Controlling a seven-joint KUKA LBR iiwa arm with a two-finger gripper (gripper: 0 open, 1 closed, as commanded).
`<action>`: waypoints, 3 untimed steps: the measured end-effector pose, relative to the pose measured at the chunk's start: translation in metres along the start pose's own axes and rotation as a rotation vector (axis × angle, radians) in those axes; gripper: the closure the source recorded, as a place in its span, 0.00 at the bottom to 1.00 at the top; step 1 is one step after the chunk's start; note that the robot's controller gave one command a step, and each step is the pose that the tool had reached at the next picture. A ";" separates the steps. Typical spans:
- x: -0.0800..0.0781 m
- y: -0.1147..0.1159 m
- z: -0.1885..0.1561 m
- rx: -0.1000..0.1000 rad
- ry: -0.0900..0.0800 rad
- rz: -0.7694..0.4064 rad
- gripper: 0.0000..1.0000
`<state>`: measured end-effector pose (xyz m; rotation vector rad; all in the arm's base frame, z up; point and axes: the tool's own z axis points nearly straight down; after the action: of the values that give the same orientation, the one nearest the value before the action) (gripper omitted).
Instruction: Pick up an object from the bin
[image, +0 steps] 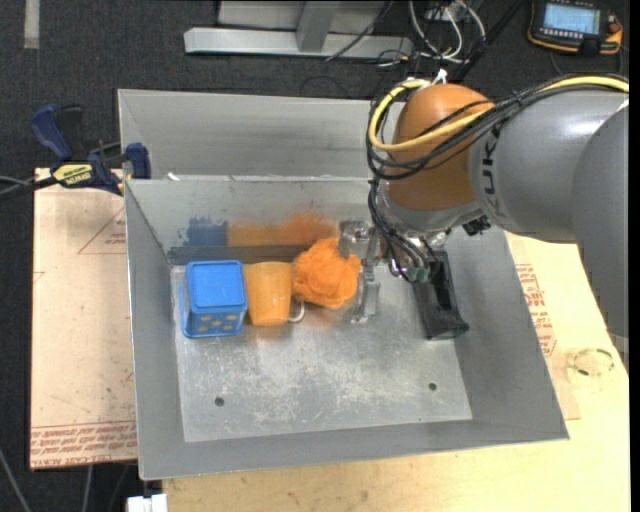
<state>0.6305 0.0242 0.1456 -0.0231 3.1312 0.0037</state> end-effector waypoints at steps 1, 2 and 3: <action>-0.001 0.031 0.060 -0.001 -0.010 -0.099 0.00; -0.002 0.036 0.078 -0.008 -0.017 0.217 1.00; 0.000 0.032 0.071 -0.005 -0.012 0.284 1.00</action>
Offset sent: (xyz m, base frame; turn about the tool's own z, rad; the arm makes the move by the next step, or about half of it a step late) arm -0.0029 0.0302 -0.0750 0.2853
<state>0.6309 0.0562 0.0743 0.4181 3.0918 0.0143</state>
